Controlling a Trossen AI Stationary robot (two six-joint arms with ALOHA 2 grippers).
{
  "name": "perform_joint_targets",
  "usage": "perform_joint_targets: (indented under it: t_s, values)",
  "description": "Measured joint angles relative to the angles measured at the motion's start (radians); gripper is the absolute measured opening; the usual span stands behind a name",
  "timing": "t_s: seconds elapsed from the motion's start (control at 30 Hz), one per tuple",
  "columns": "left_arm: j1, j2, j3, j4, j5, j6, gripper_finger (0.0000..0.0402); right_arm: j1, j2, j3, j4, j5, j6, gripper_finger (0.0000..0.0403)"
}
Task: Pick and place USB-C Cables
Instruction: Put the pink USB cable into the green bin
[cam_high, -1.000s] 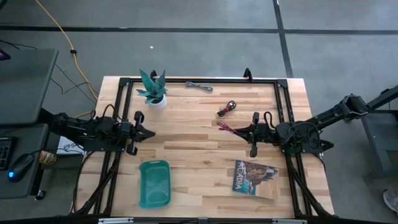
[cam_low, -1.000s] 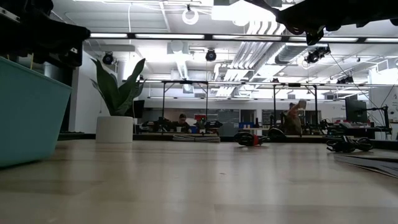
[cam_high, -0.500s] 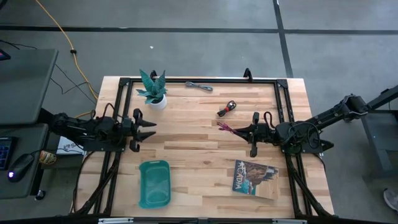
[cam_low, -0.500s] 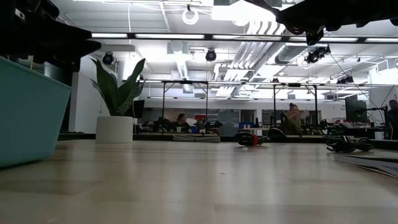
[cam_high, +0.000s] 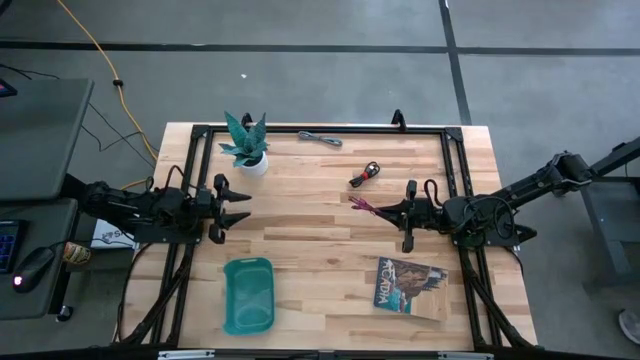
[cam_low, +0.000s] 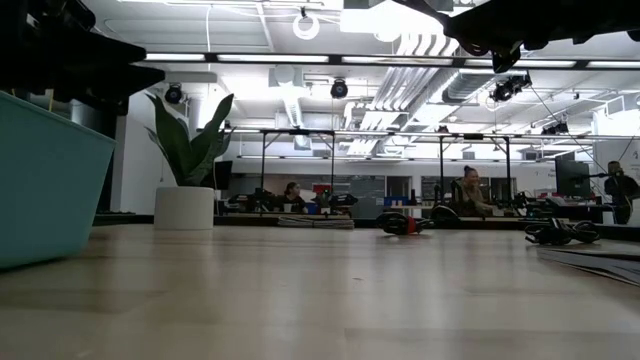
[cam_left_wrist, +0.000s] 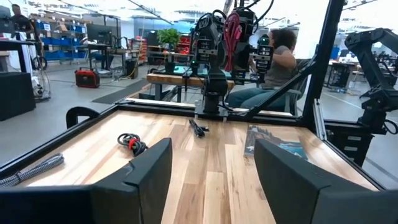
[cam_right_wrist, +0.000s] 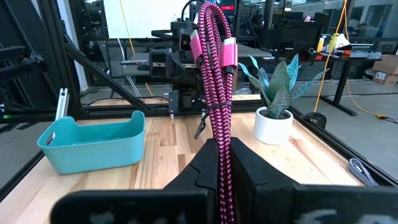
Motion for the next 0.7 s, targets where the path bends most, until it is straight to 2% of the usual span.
perform_joint_targets:
  t_s: [0.13,0.23,0.37,0.53,0.7]
  values:
    - [0.0,0.0,0.0,0.032,-0.005,-0.032,0.0209,0.0,0.0,0.0,0.0,0.0,0.001,0.0005]
    - [0.0,0.0,0.0,0.125,-0.047,-0.072,0.0209,0.0,0.0,0.0,0.0,0.0,0.0,0.0005]
    - [0.002,0.023,0.012,0.231,-0.065,-0.038,0.0209,0.0,0.0,0.0,0.003,0.0,-0.002,0.0005]
    - [0.002,0.14,0.161,0.181,-0.087,-0.003,0.0209,0.0,0.0,0.0,0.003,0.0,-0.004,0.0005]
    - [0.002,0.351,0.384,0.102,-0.108,0.073,0.0209,0.0,0.0,0.0,0.003,0.0,-0.002,0.0005]
